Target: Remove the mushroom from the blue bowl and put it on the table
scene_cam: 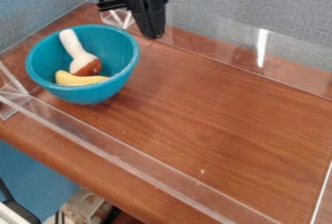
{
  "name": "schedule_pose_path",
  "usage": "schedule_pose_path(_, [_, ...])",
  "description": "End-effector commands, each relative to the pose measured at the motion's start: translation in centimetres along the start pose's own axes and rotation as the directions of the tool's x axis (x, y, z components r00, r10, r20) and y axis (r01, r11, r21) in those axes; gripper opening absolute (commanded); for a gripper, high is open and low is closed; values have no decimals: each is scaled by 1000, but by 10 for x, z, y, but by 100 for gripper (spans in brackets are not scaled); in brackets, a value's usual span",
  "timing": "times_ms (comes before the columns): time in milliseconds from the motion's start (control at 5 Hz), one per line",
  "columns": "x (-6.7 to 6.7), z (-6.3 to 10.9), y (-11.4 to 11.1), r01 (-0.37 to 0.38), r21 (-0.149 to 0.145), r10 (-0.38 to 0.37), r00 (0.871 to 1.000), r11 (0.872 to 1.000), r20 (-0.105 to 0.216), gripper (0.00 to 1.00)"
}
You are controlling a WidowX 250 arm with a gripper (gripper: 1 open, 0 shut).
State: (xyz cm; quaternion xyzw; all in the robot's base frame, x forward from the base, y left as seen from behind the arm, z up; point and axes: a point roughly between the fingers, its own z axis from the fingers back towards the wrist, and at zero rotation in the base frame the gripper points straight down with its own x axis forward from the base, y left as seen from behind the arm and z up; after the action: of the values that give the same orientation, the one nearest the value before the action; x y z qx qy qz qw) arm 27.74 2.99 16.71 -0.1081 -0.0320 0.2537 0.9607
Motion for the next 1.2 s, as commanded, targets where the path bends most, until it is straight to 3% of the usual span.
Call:
schedule_pose_path(0, [-6,14,-9,-1,-19,2,999,1000,54,0])
schedule_pose_path(400, [-11,8,-10,-54,-16,55,997,998,57,0])
schedule_pose_path(600, [-13,6,-7,-91,-14,92,994,996,62,100])
schedule_pose_path(1000, [16,7,39,-67,28,65,995,997,69,100])
